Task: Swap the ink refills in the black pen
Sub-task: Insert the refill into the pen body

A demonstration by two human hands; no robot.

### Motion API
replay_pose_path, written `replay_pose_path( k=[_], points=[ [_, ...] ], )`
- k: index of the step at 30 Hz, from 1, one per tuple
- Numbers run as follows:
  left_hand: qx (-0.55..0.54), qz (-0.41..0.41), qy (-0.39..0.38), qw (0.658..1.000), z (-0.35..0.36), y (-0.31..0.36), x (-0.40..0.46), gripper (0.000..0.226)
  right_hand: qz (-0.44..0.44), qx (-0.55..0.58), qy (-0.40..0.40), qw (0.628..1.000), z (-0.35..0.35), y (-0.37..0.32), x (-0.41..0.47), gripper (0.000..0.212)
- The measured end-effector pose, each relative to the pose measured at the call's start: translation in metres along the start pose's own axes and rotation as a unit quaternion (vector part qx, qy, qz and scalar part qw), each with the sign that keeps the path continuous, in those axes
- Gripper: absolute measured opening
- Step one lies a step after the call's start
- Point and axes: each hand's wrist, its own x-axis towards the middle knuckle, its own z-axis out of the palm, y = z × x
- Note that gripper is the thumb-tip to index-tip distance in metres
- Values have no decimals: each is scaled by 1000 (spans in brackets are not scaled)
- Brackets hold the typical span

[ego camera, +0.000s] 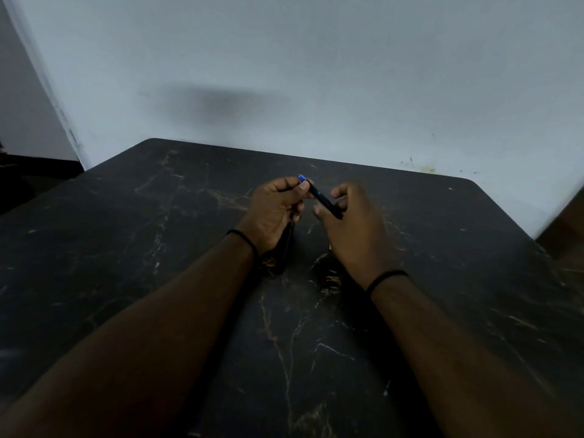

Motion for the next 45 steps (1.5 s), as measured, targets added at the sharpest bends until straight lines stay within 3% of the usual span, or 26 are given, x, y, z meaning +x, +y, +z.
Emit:
replay_pose_path(
  k=[4,7,11,17,21,24,29,32,35,38,41,45],
  points=[
    [1,5,4,1000,0,0,0,15,5,-12,-3,1000,-2,2,0,20],
    [4,2,7,1000,0,-1,1,16,-5,-59,-29,998,-3,0,0,35],
    [1,-3,6,1000,-1,-2,2,15,12,2,-12,1000,-5,-4,-1,13],
    [-2,0,5,1000,-2,-5,3,15,5,-9,-9,1000,-4,0,-2,18],
    [7,2,5,1000,-3,-5,5,16,-17,-55,-10,998,-2,-2,-3,35],
    [5,4,3,1000,-1,-6,5,16,10,-5,-5,1000,-2,-2,-1,14],
    [11,1,2,1000,-1,-4,3,16,-21,-16,8,1000,-4,1,-1,16],
    [15,2,4,1000,-1,-3,2,17,-33,-46,2,998,-3,1,-1,35],
    [15,3,2,1000,0,-3,1,16,-13,-16,4,1000,-3,-1,-1,17],
    [12,5,-1,1000,1,-4,2,16,-9,-19,30,999,-1,1,-1,26],
    [15,4,-2,1000,-1,-4,3,17,-11,-31,19,999,-1,4,0,16],
    [15,5,3,1000,-2,-6,4,17,-15,-56,8,998,1,3,1,38]
  ],
)
